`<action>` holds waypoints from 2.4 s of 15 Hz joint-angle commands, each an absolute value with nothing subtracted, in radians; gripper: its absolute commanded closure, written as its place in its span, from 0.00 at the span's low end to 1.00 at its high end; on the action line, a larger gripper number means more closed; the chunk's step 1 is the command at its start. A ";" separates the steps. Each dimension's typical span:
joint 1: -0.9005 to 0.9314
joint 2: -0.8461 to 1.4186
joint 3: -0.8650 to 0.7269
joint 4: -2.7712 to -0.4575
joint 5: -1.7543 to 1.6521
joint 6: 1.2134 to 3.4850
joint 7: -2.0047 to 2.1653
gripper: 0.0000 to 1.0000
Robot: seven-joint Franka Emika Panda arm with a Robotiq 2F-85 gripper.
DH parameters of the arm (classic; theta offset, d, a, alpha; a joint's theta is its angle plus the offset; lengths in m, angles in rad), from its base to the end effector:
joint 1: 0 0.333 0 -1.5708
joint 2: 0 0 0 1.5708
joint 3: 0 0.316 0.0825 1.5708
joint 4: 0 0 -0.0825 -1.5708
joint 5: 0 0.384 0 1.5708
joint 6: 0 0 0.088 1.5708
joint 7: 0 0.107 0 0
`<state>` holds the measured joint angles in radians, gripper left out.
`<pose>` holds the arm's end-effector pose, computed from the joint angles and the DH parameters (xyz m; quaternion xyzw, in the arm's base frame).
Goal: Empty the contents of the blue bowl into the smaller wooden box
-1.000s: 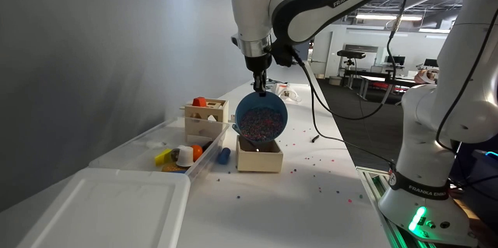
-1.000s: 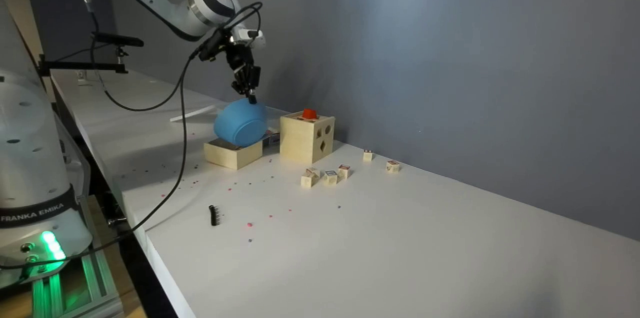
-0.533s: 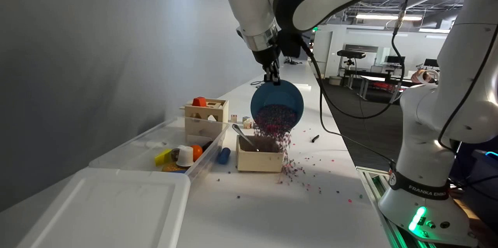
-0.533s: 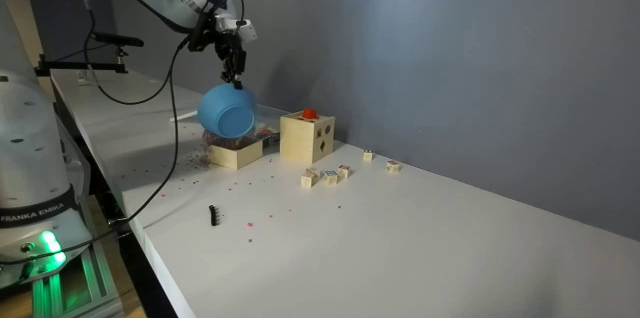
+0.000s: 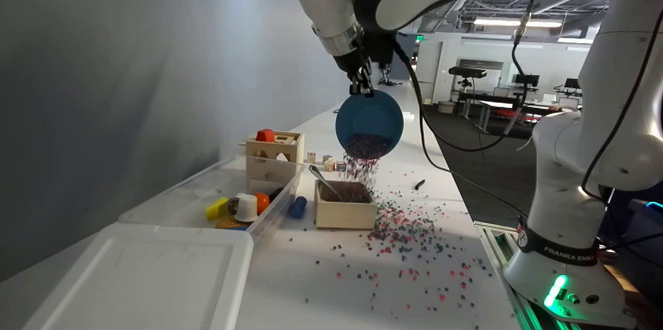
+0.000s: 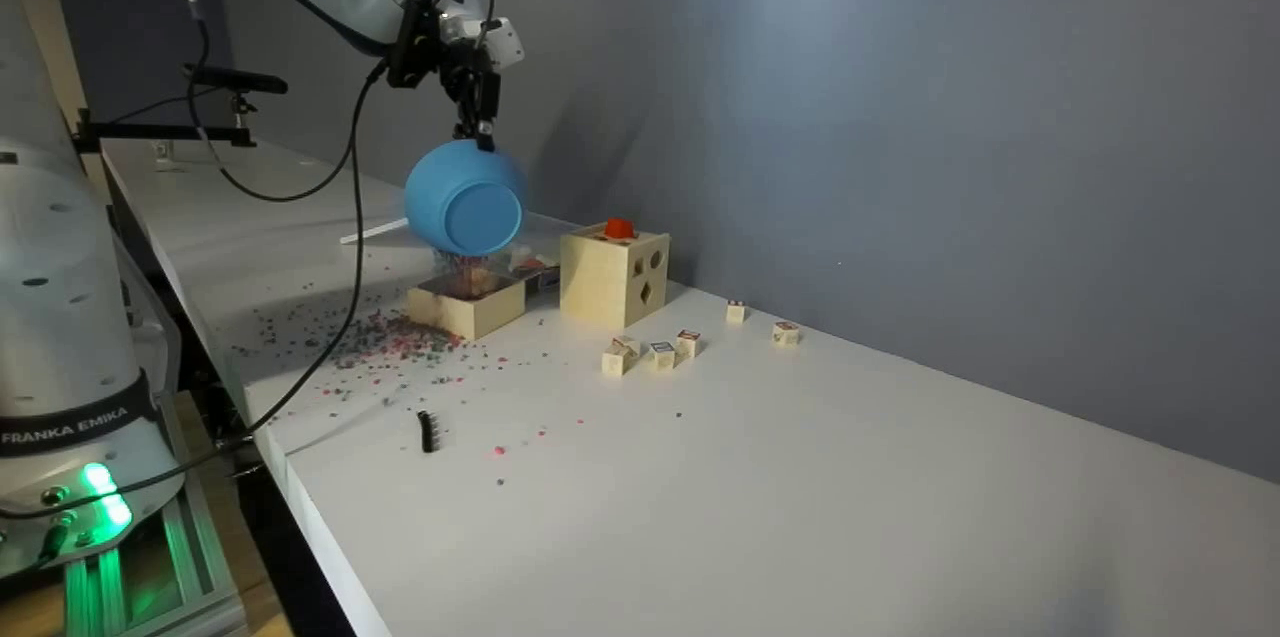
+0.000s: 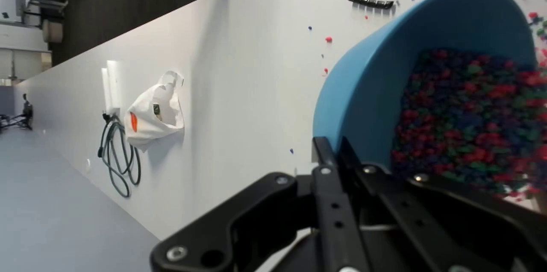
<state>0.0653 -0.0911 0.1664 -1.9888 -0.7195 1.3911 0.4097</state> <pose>0.4834 0.0344 0.5027 0.9019 -0.0564 -0.1106 0.4138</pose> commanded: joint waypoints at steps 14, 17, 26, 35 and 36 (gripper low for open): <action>0.159 0.109 0.163 -1.758 -0.794 1.349 0.341 0.99; 0.174 0.108 0.163 -1.760 -0.790 1.329 0.336 0.99; 0.193 0.120 0.166 -1.750 -0.793 1.233 0.324 0.99; 0.188 0.125 0.162 -1.743 -0.795 1.153 0.295 0.99; 0.182 0.115 0.158 -1.756 -0.786 1.174 0.295 0.99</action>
